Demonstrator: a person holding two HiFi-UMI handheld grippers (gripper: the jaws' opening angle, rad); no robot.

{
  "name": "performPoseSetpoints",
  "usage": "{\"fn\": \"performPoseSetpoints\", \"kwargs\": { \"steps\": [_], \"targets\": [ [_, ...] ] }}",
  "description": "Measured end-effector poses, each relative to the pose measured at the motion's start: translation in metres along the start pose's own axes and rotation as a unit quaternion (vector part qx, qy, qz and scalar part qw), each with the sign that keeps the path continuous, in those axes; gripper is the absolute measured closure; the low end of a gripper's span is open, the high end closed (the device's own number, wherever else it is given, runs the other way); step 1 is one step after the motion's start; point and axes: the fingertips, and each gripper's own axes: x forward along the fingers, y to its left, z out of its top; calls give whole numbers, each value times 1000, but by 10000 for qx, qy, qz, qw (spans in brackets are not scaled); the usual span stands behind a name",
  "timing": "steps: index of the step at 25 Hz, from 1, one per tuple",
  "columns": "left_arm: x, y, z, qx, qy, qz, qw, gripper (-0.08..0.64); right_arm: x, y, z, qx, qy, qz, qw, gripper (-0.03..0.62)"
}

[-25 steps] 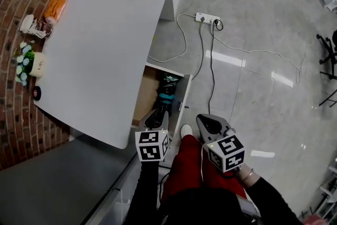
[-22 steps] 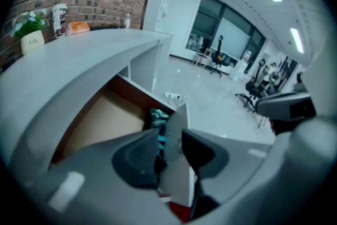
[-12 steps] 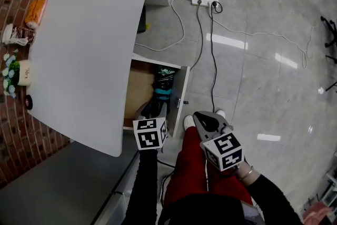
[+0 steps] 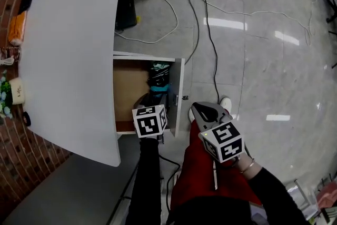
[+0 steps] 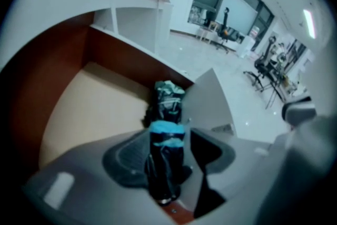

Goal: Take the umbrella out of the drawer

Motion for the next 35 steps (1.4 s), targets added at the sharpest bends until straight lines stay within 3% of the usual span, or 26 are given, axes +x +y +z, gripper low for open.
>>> {"fn": "performPoseSetpoints", "kwargs": {
  "steps": [11,19,26,35],
  "targets": [
    [38,3,-16,186,572,83,9982,276,17,-16,-20,229,126,11,9997,594],
    [62,9,-25,592,957,496,9924,281,21,-22,-25,377,154,32,9992,594],
    [70,13,-26,635,1131,280,9912,281,25,-25,-30,487,185,37,9986,594],
    [76,12,-25,961,1329,126,9864,305,26,-21,-38,522,288,58,9982,594]
  ]
}}
